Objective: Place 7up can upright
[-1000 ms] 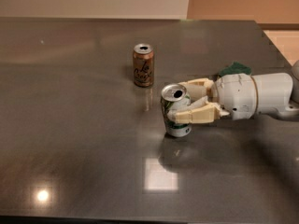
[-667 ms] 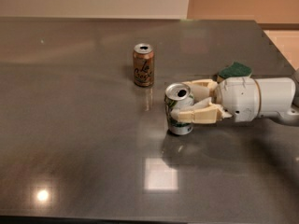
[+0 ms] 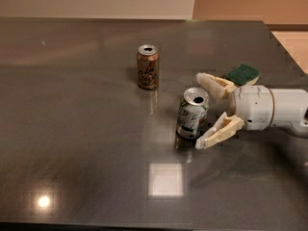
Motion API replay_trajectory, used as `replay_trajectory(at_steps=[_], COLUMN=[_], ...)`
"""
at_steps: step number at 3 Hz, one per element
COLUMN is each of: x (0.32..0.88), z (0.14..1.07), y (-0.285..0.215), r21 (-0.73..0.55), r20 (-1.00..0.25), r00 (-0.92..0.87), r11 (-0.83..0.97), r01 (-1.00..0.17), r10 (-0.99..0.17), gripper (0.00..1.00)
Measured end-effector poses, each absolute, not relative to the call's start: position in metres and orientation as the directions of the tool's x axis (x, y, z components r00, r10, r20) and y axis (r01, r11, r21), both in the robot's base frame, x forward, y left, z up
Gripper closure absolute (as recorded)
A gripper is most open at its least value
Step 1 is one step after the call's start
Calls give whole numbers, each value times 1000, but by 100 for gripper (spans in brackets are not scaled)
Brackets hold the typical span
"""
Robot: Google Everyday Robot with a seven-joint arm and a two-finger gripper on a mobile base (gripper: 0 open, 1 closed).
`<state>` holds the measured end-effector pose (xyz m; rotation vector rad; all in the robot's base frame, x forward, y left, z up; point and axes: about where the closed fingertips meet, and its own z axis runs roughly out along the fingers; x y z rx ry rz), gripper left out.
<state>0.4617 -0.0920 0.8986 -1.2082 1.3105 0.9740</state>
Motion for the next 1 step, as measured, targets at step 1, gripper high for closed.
replay_trajectory(at_steps=[1], x=[462], z=[899], y=[-92], r21=[-86], r20=[-990], r00=[67], r11=[157], r01=[-984], r10=[-125], gripper=[0])
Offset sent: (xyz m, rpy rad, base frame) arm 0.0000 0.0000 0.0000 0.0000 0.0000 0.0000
